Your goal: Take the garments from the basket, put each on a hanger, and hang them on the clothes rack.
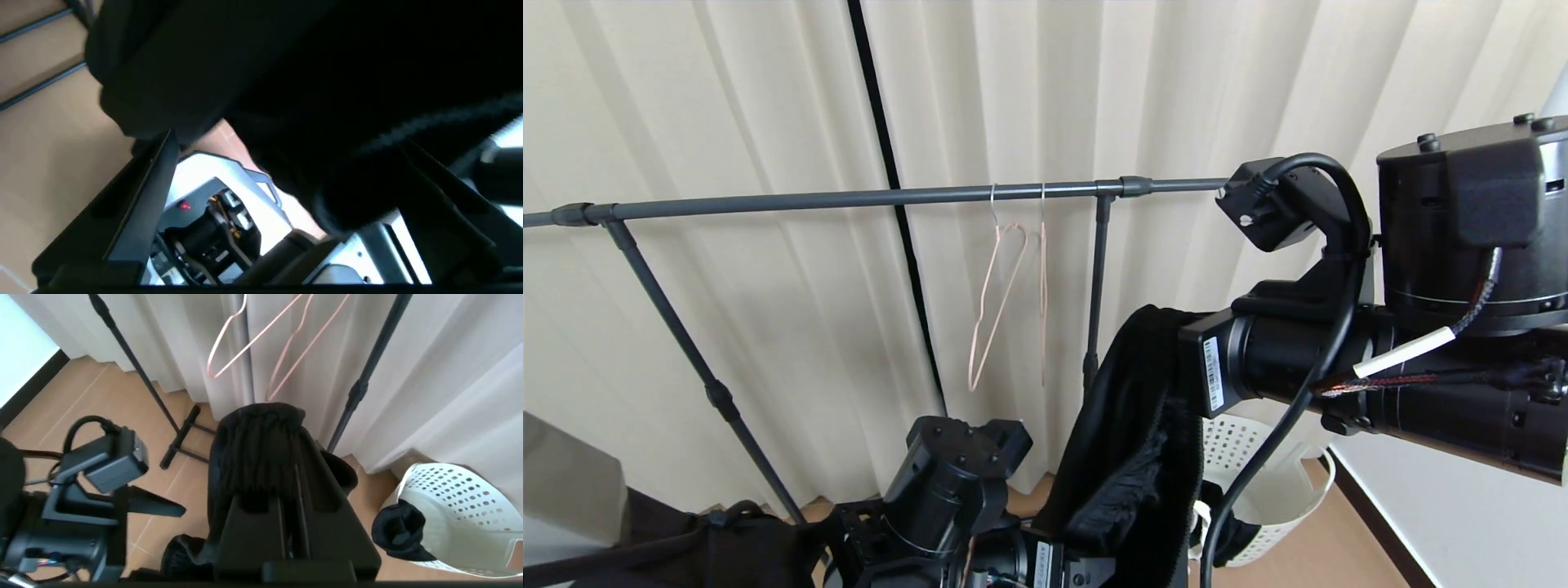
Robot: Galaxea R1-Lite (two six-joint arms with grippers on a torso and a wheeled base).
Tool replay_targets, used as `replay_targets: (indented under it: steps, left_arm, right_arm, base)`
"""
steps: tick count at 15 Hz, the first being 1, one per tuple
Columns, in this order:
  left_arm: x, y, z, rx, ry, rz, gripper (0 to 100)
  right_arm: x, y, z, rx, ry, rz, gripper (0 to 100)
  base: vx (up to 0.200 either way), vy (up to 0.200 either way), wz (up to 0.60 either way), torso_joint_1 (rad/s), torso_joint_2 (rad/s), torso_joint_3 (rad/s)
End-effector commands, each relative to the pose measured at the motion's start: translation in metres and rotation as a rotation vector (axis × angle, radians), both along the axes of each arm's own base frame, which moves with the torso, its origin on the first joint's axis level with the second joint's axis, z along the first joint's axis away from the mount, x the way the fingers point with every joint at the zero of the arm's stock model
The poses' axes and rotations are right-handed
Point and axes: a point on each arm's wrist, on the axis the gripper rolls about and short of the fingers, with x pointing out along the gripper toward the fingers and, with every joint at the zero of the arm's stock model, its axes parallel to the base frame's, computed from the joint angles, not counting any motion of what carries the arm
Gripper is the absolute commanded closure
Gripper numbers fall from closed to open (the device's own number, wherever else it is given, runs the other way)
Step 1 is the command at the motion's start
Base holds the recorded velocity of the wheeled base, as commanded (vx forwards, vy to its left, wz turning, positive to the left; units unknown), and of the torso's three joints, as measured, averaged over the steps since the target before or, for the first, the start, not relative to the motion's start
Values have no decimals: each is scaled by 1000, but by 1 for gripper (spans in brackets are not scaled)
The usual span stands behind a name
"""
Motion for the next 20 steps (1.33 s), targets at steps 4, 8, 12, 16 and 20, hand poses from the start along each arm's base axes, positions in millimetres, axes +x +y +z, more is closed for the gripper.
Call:
replay_targets:
  steps: [4, 8, 12, 16, 20]
  left_arm:
    - [4, -4, -14, -3, -23, 19, 100]
    - [8, 8, 28, -94, -130, 58, 100]
    - [27, 32, 56, 75, -177, 70, 100]
    - [47, 61, 66, 275, -241, 149, 100]
    - [54, 74, 66, 348, -273, 193, 100]
  right_arm:
    - [0, -6, 3, 5, -10, -23, 100]
    - [17, -19, -1, -21, -9, -106, 100]
    - [25, -27, -1, -44, -23, -161, 100]
    - [27, -31, -11, -154, -41, -230, 100]
    - [39, -32, -31, -253, -16, -274, 100]
  base:
    - [0, 0, 0, 0, 0, 0]
    - [0, 0, 0, 0, 0, 0]
    - [0, 0, 0, 0, 0, 0]
    - [0, 0, 0, 0, 0, 0]
    - [0, 0, 0, 0, 0, 0]
